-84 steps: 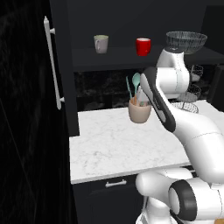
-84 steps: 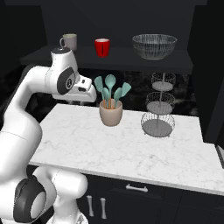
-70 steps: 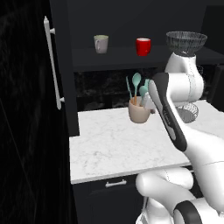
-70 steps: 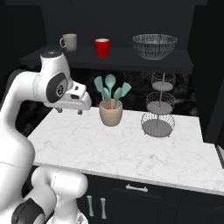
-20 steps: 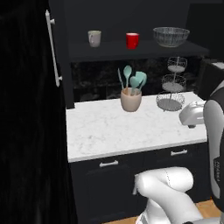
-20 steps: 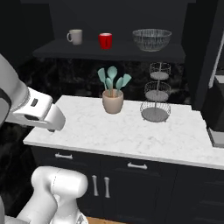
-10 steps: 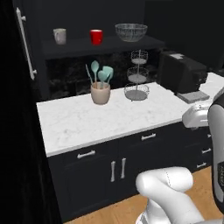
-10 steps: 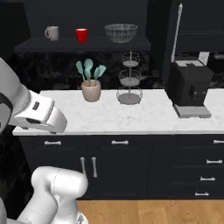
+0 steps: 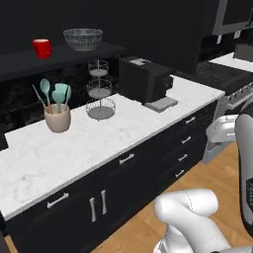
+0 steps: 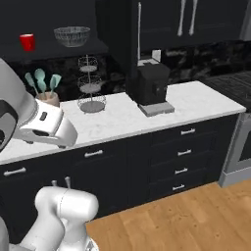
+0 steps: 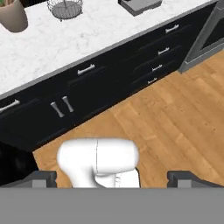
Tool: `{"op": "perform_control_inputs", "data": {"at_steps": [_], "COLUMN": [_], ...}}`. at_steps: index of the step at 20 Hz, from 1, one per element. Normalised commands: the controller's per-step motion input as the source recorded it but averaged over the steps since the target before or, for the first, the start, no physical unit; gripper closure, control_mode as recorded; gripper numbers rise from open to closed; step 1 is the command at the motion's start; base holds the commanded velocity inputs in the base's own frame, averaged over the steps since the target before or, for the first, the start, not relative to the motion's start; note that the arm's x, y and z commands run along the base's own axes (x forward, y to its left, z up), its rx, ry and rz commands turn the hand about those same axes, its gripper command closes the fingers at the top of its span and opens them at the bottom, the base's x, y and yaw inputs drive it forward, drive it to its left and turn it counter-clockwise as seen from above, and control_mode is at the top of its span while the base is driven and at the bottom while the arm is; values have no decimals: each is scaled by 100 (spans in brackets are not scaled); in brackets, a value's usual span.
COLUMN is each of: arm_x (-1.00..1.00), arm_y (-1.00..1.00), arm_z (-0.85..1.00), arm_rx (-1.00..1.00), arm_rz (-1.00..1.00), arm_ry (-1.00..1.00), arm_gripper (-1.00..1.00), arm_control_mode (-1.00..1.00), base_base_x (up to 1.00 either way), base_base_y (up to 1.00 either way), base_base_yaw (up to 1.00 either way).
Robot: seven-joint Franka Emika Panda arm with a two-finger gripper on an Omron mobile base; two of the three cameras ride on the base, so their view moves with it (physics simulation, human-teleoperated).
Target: Gather all objects into one cabinet and sort the glasses and bowls to opposite sides.
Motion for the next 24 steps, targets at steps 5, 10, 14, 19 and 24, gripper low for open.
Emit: {"op": "perform_control_inputs", "data": {"at_steps": [5,10,14,19,24], "arm_x": [0,0,0,0,0], "arm_y": [0,0,0,0,0], "arm_z": [0,0,0,0,0], "arm_rx": [0,0,0,0,0], "arm_rz": [0,0,0,0,0], "arm_ry": [0,0,0,0,0], "arm_gripper": [-100,-100,-100,-100,-100], "arm_control_mode": [100,100,100,100,100], "base_base_x": [0,0,4,24,27], "base_base_y": [-21,-16,-6,-3,0], "base_base_yaw": [-79,-85,-81,-69,-63]}}
